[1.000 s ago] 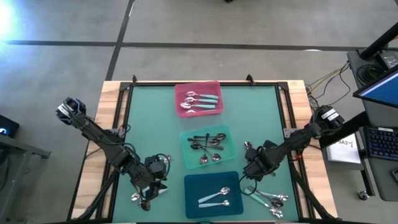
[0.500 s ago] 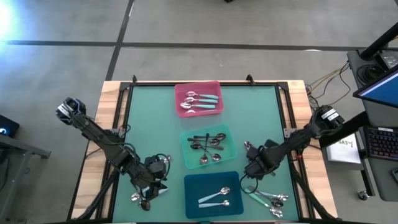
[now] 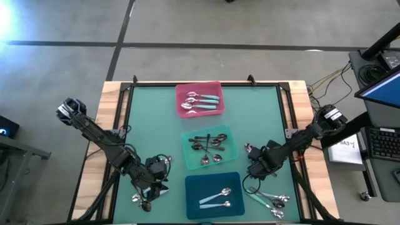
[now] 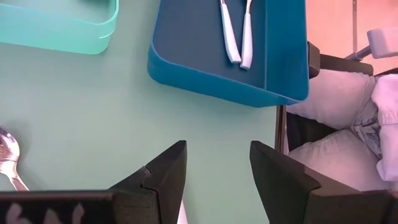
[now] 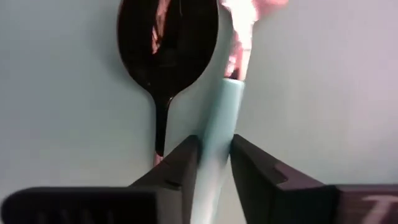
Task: Sort silverware by color (type)
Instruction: Put the green spoon into the pink bin
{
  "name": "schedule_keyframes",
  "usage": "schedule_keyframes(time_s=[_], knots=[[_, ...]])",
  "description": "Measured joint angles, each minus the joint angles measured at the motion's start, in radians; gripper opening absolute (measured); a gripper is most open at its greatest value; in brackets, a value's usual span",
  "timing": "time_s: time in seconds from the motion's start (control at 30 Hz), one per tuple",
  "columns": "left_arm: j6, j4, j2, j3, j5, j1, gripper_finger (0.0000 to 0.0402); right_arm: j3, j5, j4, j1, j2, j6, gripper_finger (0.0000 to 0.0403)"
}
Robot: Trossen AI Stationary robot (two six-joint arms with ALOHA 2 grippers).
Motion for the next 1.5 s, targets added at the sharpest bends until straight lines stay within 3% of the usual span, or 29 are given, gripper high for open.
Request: schedule_keyframes(time_s=[0.13,0.5,0.9,1.03,1.3,1.5], knots=[[-0.003,0.000,0.000,0.000,-0.023,0.000,0.0162,0.000,0.003,0.000,-0.004,0.000,-0.031,0.0039],[-0.003,0.001,0.000,0.000,-0.025,0.000,0.0162,0.050,0.107,-0.093,-0.038,-0.089,-0.086,0.0038],[-0.003,0.003,0.000,0.000,-0.045,0.002,0.0162,0.187,0.337,-0.036,-0.133,-0.231,-0.279,0.0038],[-0.007,0.003,0.000,0.000,-0.050,0.003,0.0162,0.214,0.301,0.129,-0.159,-0.230,-0.397,0.0038],[-0.022,0.003,0.000,0.000,-0.050,0.002,0.0162,0.224,0.031,0.552,-0.138,-0.223,-0.512,0.0038],[-0.022,0.003,0.000,0.000,-0.050,0.002,0.0162,0.224,-0.012,0.630,-0.099,-0.153,-0.516,0.0038]])
